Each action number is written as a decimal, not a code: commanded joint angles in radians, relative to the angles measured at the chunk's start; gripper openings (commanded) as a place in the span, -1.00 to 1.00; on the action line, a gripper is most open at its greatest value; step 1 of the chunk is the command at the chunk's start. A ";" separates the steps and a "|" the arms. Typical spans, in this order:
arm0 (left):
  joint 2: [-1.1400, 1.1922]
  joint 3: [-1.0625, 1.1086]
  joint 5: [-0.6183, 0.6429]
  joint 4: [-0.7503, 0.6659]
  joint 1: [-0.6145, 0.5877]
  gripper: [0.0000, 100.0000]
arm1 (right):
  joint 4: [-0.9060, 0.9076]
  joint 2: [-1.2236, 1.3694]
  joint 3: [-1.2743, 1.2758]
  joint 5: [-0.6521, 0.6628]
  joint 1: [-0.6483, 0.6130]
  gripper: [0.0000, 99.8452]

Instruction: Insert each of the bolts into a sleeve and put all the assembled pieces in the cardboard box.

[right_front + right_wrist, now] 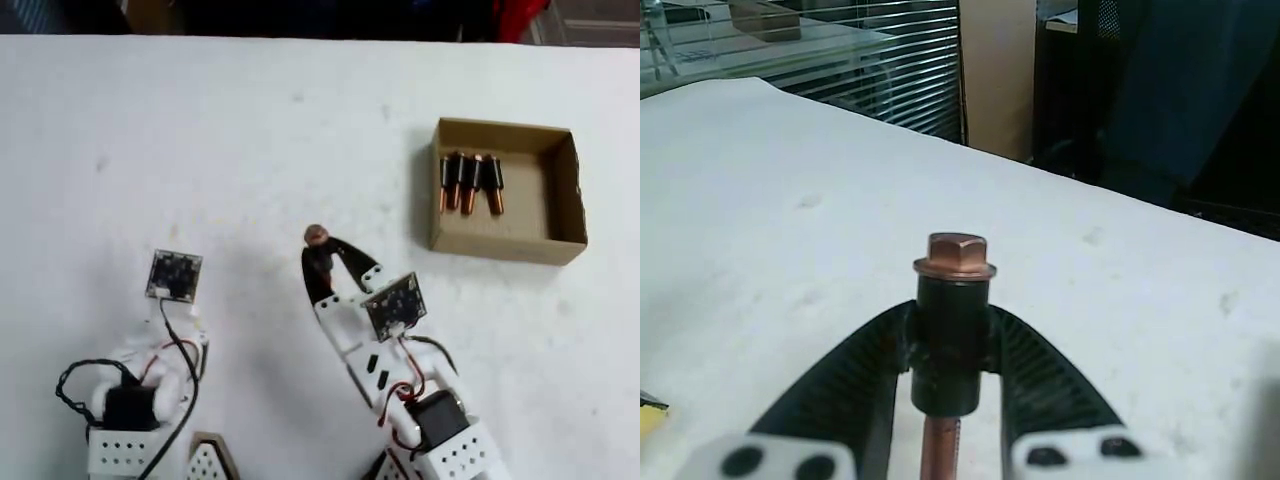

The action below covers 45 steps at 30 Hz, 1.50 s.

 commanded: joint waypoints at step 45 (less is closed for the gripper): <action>-0.010 -0.002 -0.009 0.017 -0.002 -0.95 | 0.616 0.466 -1.039 0.196 0.697 -0.97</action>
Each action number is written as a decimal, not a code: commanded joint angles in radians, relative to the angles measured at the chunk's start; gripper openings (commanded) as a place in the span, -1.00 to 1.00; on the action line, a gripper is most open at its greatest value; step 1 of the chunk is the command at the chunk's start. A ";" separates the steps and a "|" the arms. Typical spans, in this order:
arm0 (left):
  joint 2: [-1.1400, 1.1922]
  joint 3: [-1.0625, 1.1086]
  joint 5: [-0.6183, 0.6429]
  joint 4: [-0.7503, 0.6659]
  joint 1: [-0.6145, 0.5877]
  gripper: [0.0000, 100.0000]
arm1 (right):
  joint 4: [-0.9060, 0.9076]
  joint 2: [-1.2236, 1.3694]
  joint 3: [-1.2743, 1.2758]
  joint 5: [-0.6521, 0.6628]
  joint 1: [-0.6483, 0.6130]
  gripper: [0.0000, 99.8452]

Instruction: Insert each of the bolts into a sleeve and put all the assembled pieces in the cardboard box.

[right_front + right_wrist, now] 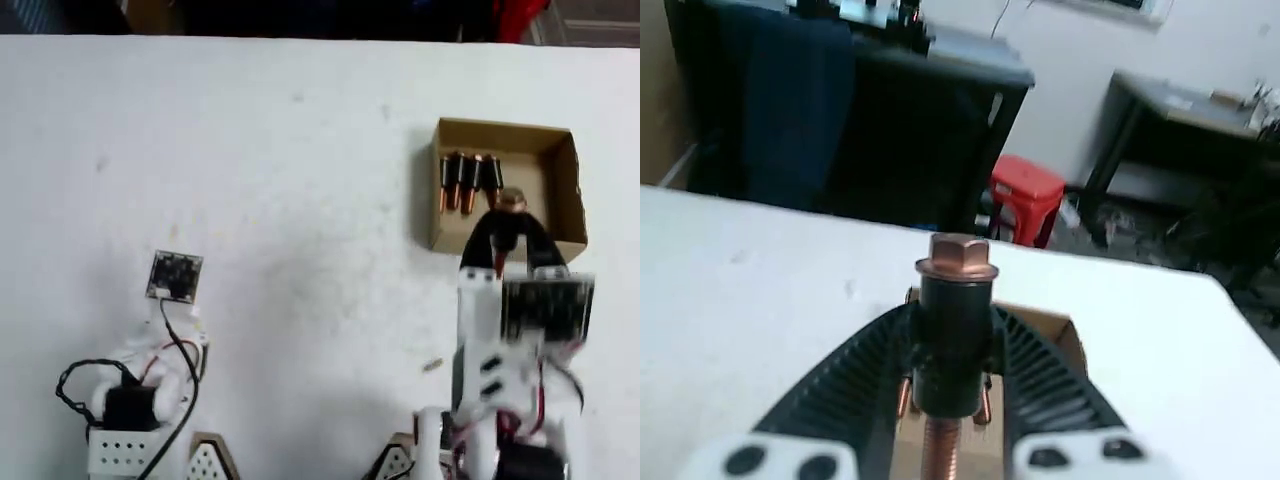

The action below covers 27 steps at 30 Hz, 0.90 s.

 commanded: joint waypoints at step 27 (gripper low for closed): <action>-0.010 -0.002 -0.008 0.006 -0.002 -0.95 | -0.122 1.524 -0.861 0.101 0.203 -0.97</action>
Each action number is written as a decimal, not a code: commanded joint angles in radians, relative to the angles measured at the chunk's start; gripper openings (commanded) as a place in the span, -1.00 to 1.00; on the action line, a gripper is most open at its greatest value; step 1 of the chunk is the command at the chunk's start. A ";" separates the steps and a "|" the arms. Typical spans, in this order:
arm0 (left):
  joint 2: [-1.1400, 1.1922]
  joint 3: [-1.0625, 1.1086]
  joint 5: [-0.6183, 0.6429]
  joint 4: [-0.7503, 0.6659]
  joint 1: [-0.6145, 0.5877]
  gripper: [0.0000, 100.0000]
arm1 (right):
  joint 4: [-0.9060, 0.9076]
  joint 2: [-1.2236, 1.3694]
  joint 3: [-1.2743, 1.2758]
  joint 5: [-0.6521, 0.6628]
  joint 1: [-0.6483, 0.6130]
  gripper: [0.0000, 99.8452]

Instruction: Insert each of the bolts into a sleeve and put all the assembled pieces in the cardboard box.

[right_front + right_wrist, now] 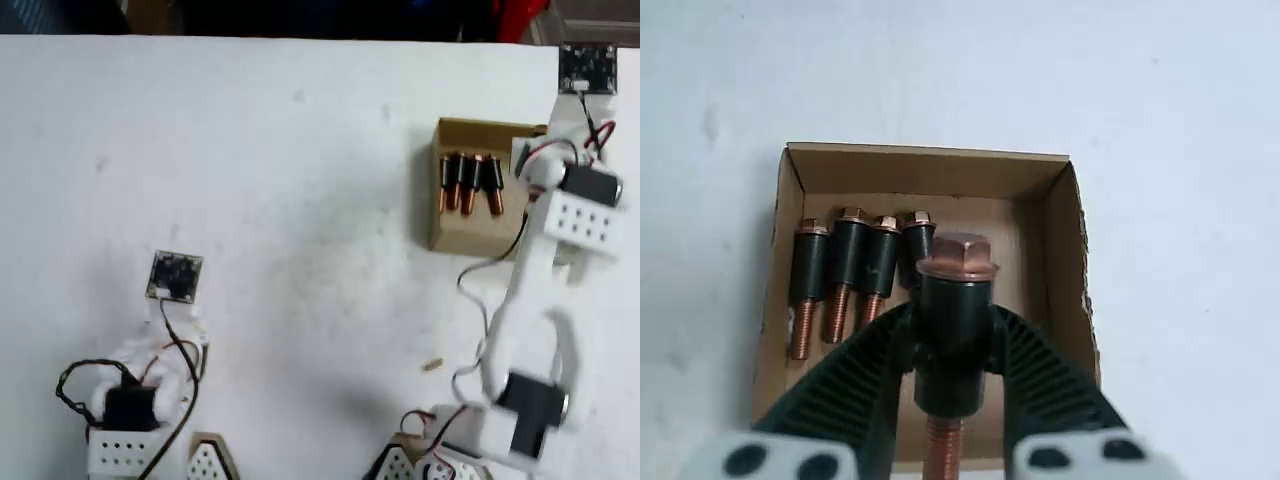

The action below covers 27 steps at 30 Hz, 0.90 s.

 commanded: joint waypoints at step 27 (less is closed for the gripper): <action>-0.010 -0.002 -0.005 0.003 -0.002 -0.95 | -0.016 0.912 -0.769 0.098 0.022 -0.92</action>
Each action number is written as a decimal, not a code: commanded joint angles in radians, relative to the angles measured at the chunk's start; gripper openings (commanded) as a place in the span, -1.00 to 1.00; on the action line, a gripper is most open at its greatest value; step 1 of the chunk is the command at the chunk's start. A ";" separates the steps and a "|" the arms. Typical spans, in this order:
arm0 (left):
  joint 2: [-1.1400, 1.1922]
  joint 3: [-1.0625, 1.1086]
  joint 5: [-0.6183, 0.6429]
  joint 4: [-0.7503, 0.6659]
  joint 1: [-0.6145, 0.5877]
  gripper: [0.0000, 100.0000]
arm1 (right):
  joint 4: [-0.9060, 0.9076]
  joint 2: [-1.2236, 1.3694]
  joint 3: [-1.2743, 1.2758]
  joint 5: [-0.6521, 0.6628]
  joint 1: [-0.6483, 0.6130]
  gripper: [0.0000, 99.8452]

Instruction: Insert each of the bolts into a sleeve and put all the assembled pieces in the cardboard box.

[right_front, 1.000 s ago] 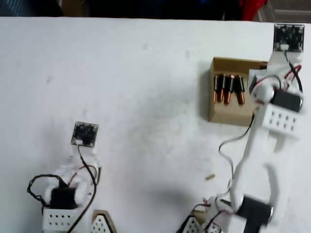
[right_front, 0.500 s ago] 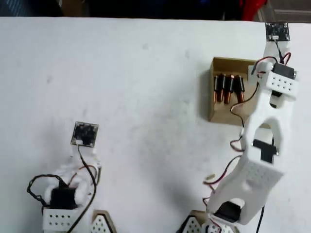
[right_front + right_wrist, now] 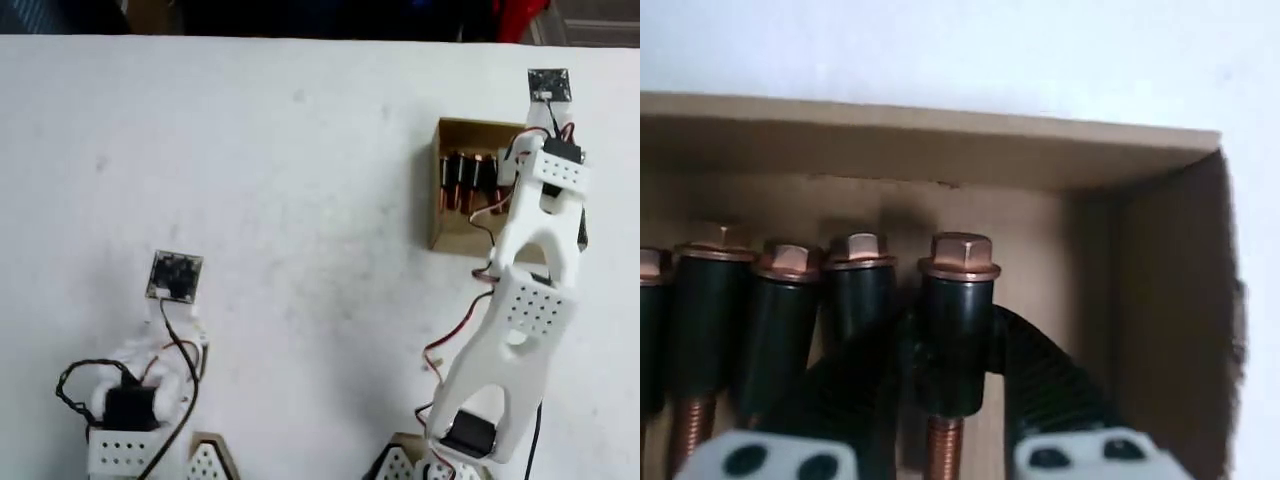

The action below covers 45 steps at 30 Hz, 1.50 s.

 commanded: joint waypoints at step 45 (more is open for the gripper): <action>-0.010 -0.002 0.002 0.006 -0.004 -0.95 | 0.596 -0.634 -0.158 -0.021 -0.130 -0.97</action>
